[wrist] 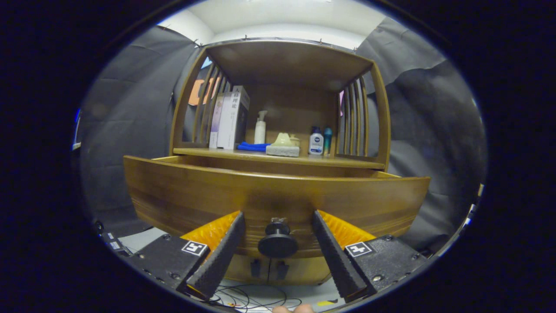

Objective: Pull open the drawer, take out the items inside it, and place them on the countertop above the cabinet.

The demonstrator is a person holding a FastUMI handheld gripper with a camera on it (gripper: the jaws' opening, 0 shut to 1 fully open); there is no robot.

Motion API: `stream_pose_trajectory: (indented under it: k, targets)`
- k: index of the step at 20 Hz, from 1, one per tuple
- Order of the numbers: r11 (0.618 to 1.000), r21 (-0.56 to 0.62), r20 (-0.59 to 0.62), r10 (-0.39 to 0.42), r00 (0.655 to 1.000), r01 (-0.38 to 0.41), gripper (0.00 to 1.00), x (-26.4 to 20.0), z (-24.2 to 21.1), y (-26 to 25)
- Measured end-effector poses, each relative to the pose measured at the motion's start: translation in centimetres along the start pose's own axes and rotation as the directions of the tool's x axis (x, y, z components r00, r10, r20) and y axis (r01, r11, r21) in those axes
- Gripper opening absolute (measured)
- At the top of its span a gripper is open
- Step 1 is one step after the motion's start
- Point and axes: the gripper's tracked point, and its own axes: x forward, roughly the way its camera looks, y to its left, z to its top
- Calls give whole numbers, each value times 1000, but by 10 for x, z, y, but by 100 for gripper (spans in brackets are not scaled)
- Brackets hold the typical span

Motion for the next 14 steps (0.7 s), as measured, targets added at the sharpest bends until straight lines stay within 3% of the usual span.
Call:
stream_pose_trajectory:
  k: [14]
  targets:
    - [1000,5,-26,-2,1000,2,100,19,6,1]
